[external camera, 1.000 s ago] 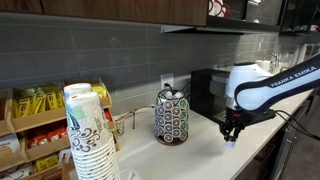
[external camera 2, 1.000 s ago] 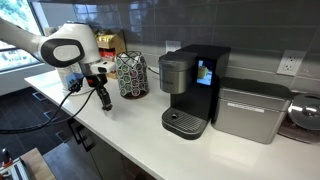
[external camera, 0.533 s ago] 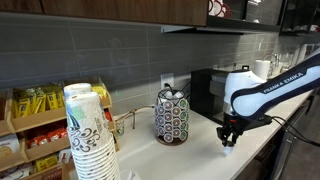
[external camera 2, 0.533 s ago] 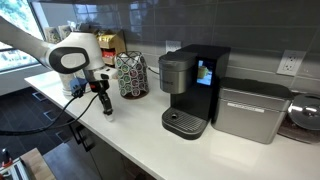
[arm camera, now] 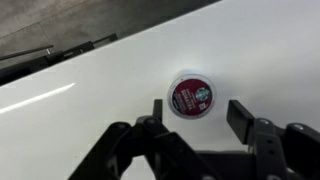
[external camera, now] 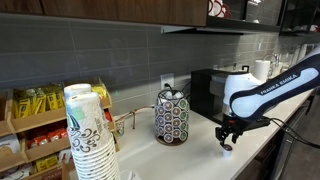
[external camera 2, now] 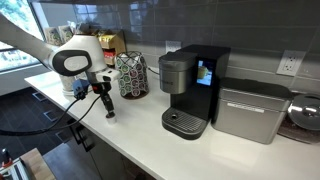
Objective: Remove the white coffee bean from the rack
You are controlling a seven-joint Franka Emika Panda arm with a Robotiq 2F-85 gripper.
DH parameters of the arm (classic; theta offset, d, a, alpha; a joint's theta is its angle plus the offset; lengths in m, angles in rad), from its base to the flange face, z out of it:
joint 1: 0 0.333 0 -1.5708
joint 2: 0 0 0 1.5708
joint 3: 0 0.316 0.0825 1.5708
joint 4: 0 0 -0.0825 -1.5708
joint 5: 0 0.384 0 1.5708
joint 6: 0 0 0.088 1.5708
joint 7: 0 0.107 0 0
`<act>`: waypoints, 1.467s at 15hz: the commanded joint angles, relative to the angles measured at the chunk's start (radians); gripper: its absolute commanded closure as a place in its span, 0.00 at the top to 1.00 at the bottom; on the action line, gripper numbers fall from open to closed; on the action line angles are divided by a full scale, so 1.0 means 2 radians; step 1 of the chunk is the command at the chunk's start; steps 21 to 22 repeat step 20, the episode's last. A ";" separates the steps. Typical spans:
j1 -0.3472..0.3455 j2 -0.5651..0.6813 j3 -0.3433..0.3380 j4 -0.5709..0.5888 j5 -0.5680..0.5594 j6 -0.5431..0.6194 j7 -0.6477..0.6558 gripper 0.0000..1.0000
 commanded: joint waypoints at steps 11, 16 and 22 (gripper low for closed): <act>0.025 -0.179 -0.036 0.083 0.020 -0.230 -0.044 1.00; 0.025 -0.199 -0.041 0.099 0.029 -0.260 -0.046 1.00; 0.021 -0.194 -0.036 0.098 0.025 -0.244 -0.038 1.00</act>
